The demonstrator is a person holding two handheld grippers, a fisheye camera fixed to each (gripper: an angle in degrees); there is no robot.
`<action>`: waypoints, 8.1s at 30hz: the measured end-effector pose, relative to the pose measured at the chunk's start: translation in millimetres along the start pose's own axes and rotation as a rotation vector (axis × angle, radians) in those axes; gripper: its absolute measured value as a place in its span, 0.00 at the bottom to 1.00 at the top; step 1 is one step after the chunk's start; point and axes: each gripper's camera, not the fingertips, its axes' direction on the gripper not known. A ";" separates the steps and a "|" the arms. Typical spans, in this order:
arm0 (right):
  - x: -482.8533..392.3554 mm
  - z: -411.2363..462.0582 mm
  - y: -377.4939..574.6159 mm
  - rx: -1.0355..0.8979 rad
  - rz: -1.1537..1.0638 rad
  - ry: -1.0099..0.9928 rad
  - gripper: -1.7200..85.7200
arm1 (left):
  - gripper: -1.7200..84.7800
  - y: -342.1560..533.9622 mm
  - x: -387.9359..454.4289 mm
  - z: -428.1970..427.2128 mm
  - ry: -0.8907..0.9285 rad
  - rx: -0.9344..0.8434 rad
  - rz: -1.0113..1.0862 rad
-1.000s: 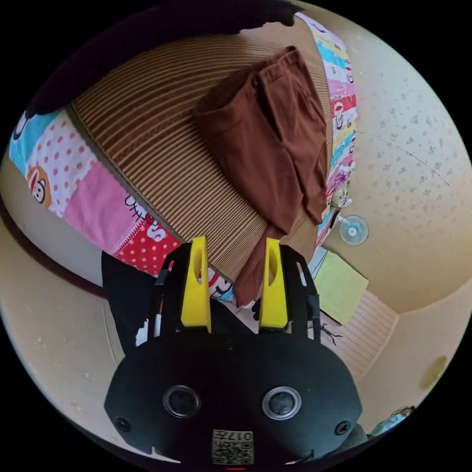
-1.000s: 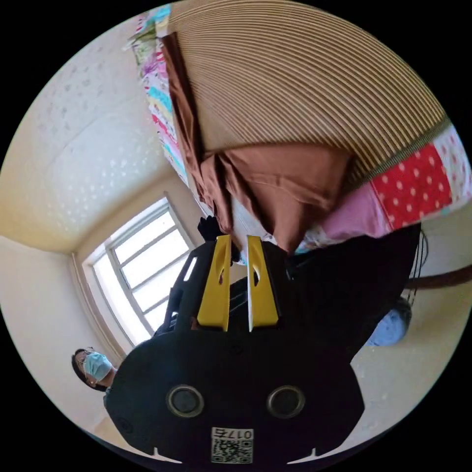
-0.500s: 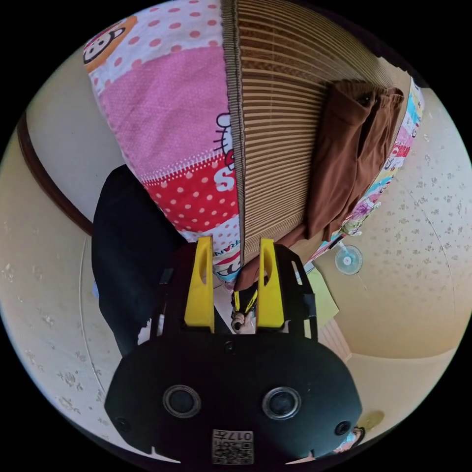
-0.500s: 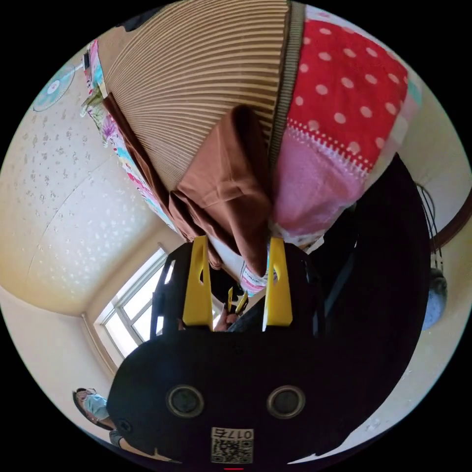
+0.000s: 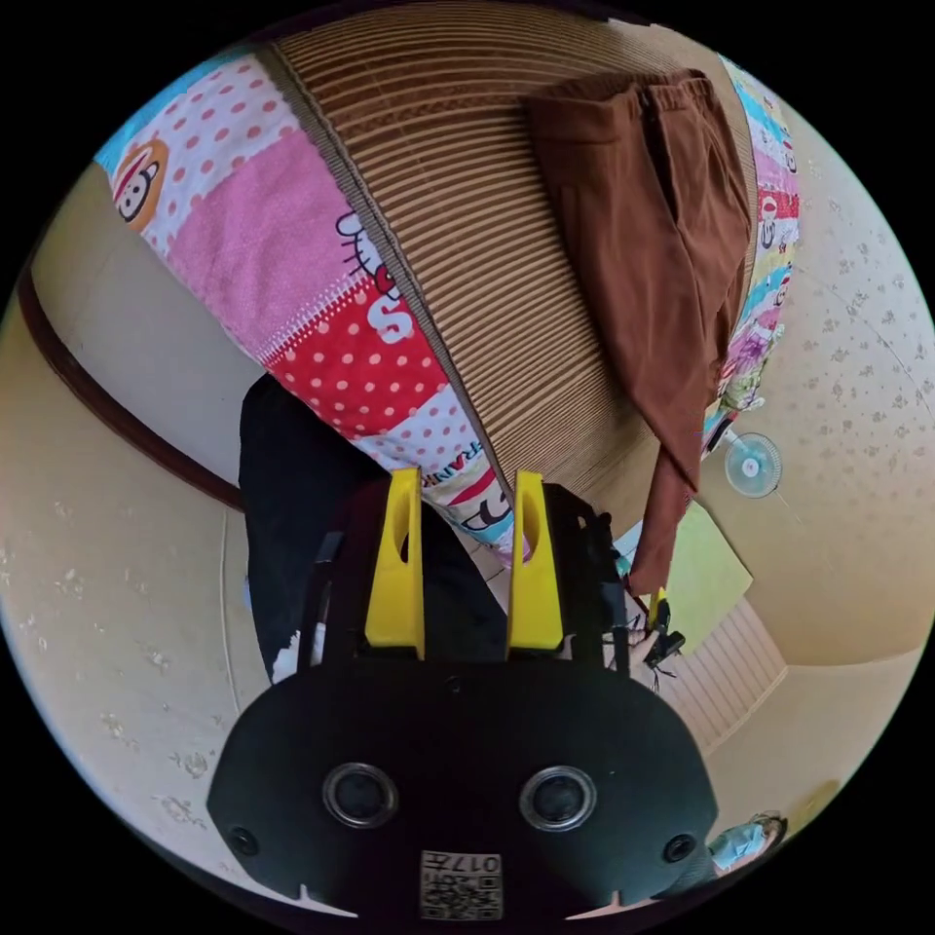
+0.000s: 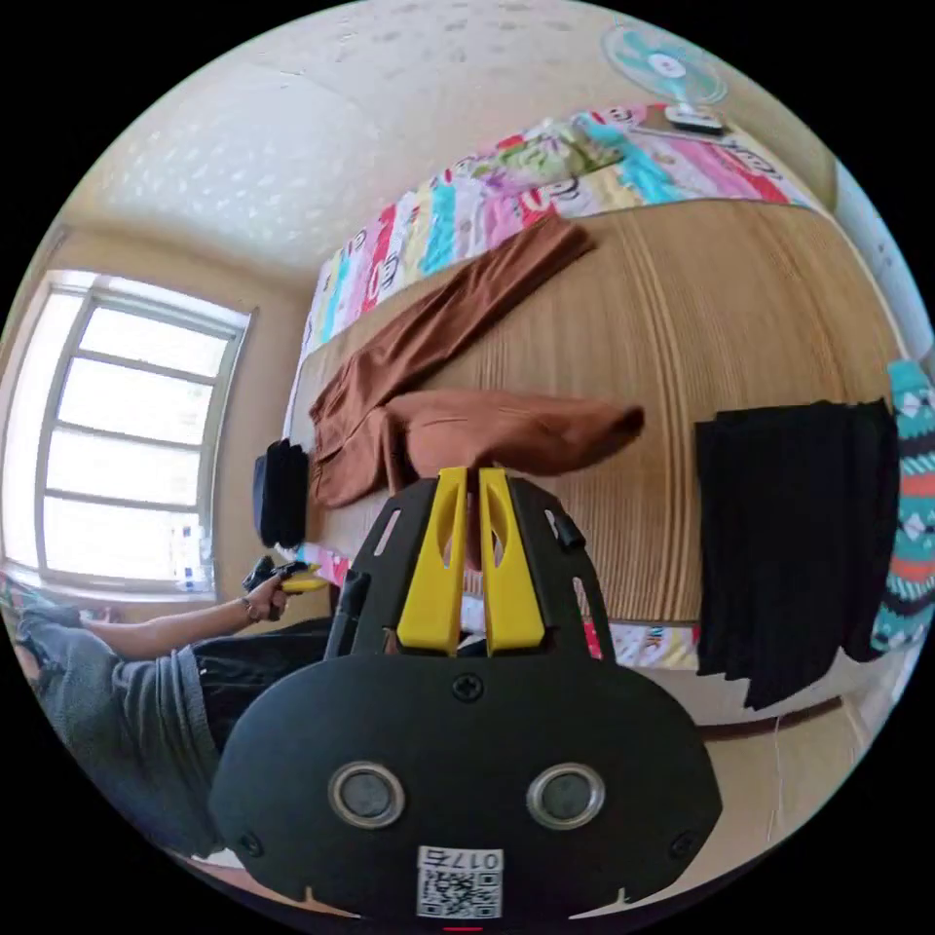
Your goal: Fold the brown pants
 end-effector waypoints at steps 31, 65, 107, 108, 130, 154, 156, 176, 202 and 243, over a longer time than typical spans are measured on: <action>162.3 -35.7 247.7 0.098 1.022 -0.929 0.03 | 0.03 -7.2 -25.0 -36.7 0.035 0.170 0.301; 122.9 -92.6 219.7 -0.188 0.674 0.013 0.03 | 0.06 159.7 -183.4 -23.7 0.053 0.239 0.132; -48.8 136.4 -154.3 -0.088 -0.071 -0.254 0.06 | 0.15 130.9 69.8 -38.0 -0.028 0.863 0.243; -52.2 147.2 -161.2 -0.114 -0.071 -0.211 0.06 | 0.15 124.2 72.5 -28.5 -0.049 0.857 0.230; 91.5 222.0 169.9 -0.664 0.231 -0.182 0.03 | 0.09 107.2 57.4 125.0 -0.353 0.232 0.343; 46.7 53.8 52.5 -0.203 0.364 -0.678 0.07 | 0.12 188.6 13.7 79.5 0.014 0.378 0.039; 1.0 -1.4 39.9 -0.142 0.277 -0.634 0.07 | 0.12 186.4 22.1 78.7 0.037 0.377 0.058; 99.9 -38.7 257.2 -0.160 0.929 -0.285 0.03 | 0.12 111.3 52.6 58.4 -0.007 0.220 0.298; -43.0 -18.8 344.4 0.060 0.908 -0.498 0.02 | 0.23 -3.5 -55.4 -65.2 0.161 0.268 0.312; -119.2 494.7 268.6 -0.864 0.100 -0.956 0.03 | 0.10 108.1 107.5 -117.7 0.227 0.048 1.256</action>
